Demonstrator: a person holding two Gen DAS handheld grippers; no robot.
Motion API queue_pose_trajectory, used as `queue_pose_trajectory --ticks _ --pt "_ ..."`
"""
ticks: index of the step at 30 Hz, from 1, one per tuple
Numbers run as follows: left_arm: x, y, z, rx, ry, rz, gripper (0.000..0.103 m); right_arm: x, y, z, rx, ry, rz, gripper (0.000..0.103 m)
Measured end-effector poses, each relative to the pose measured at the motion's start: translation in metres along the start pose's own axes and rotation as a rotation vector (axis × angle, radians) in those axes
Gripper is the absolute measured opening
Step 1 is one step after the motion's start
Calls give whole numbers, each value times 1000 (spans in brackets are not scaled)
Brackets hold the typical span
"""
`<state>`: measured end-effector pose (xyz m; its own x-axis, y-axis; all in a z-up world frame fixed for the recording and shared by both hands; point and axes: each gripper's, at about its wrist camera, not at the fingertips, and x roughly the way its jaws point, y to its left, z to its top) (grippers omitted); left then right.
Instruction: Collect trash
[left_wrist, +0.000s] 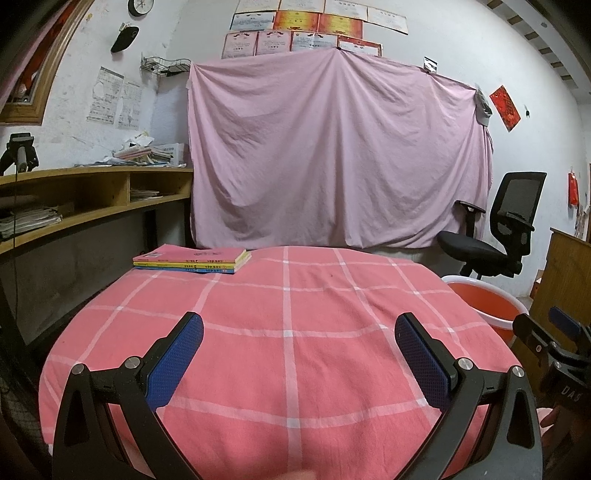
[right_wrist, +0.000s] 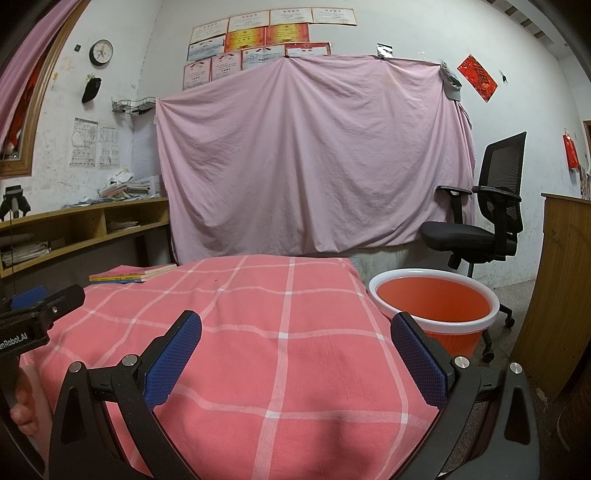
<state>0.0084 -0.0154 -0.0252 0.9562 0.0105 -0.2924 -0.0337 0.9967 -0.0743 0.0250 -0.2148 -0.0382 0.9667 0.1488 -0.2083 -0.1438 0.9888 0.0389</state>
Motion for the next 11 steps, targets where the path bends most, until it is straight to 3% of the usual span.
queue_pose_trajectory --ticks 11 --pt "-1 -2 -1 4 -1 3 102 2 2 -3 -9 6 5 103"
